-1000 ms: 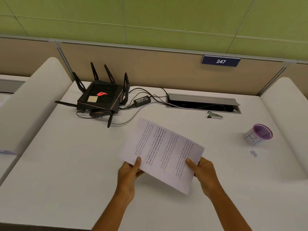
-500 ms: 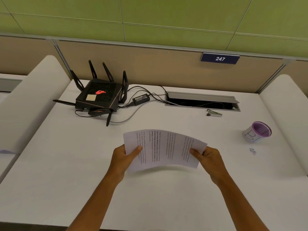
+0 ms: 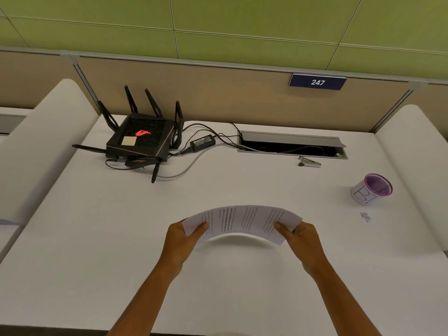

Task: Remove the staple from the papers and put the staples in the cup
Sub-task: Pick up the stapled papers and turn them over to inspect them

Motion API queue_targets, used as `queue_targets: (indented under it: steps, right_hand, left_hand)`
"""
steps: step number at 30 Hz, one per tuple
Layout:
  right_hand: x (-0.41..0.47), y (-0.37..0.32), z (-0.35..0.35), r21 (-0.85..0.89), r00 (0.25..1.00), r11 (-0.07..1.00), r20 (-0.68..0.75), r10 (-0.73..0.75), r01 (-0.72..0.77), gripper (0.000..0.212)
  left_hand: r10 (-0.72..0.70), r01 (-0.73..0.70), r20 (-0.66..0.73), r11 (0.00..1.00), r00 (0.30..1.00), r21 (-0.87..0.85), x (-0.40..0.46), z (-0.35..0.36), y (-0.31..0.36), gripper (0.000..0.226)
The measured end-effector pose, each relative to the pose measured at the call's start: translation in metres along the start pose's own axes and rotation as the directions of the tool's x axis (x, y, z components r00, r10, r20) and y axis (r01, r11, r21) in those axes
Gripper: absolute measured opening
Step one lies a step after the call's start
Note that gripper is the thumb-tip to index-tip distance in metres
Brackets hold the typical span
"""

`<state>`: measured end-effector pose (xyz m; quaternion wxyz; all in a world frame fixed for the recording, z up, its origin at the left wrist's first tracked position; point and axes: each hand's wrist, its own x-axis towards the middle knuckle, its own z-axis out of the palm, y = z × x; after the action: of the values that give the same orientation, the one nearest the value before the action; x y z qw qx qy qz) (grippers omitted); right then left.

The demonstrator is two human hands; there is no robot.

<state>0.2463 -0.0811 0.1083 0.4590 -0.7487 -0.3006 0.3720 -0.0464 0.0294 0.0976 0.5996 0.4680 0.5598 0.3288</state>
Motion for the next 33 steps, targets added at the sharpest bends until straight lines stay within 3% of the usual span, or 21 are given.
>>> queue_targets:
  steps: [6,13,17,22,27,33]
  right_hand:
    - [0.000,0.002,0.002,-0.035,0.999,0.999,0.024,0.027,-0.026,0.015]
    - [0.014,-0.028,-0.012,-0.131,0.990,0.987,0.119,-0.082,0.097,0.008]
    - [0.026,-0.050,-0.021,-0.235,0.972,0.958,0.208,-0.114,0.163,0.008]
    - [0.038,-0.069,-0.018,-0.415,0.912,0.864,0.395,-0.109,0.283,0.009]
    - [0.048,-0.083,-0.003,-0.472,0.826,0.777,0.554,-0.106,0.416,0.009]
    - [0.058,-0.089,0.020,-0.507,0.747,0.691,0.660,-0.074,0.516,0.001]
  left_hand:
    - [-0.087,0.087,-0.011,0.996,0.996,0.035,-0.007,0.003,-0.013,0.026]
    - [-0.139,0.140,0.039,0.990,0.990,-0.007,-0.023,-0.005,-0.028,0.021]
    - [-0.117,0.118,0.074,0.993,0.990,-0.007,-0.033,-0.014,-0.038,0.030]
    - [-0.079,0.060,0.177,0.992,0.981,0.112,-0.040,-0.025,-0.048,0.028]
    - [-0.059,0.011,0.267,0.984,0.962,0.177,-0.031,-0.011,-0.032,0.031]
    - [0.009,-0.042,0.321,0.995,0.947,0.096,-0.015,0.024,-0.002,0.019]
